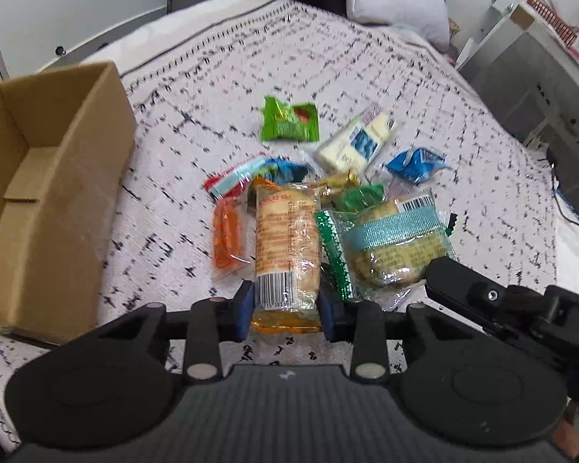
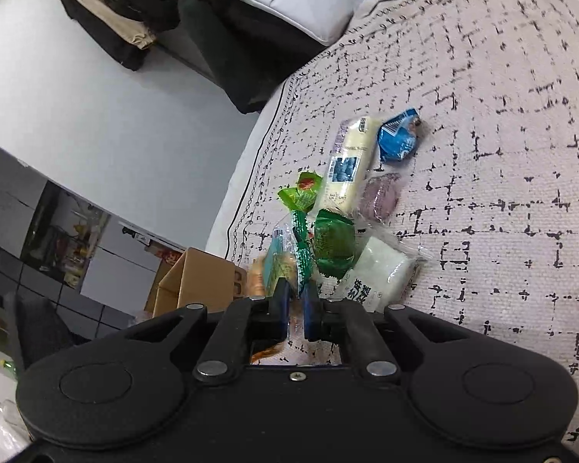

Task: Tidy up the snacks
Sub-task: 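Lift and carry both held snacks over the cardboard box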

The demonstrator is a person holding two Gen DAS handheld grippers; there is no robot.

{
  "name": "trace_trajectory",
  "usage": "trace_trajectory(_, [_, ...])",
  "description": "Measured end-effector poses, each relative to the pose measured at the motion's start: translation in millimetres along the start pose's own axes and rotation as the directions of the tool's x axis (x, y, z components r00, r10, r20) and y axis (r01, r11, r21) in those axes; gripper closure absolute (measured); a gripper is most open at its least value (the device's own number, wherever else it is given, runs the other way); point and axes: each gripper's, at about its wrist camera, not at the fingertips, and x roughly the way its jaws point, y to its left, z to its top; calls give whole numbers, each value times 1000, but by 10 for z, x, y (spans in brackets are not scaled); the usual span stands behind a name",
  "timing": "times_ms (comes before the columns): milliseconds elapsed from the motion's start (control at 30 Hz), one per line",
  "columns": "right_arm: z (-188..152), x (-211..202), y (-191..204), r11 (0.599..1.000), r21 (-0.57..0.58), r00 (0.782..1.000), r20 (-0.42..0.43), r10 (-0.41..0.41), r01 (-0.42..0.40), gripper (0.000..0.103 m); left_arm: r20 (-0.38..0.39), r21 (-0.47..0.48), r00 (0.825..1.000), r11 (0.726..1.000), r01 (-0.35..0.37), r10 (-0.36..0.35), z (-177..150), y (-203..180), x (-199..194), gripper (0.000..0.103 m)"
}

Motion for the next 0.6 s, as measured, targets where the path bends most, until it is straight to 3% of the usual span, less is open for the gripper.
trace_trajectory(333, [-36,-168,234,999,-37,999,44,-27,29,96,57,-18,998,999,29,-28,-29,166,-494,69])
trace_trajectory(600, [-65,-218,528,999,-43,998,68,-3,6,96,120,-30,992,999,40,-36,5,345,-873,69])
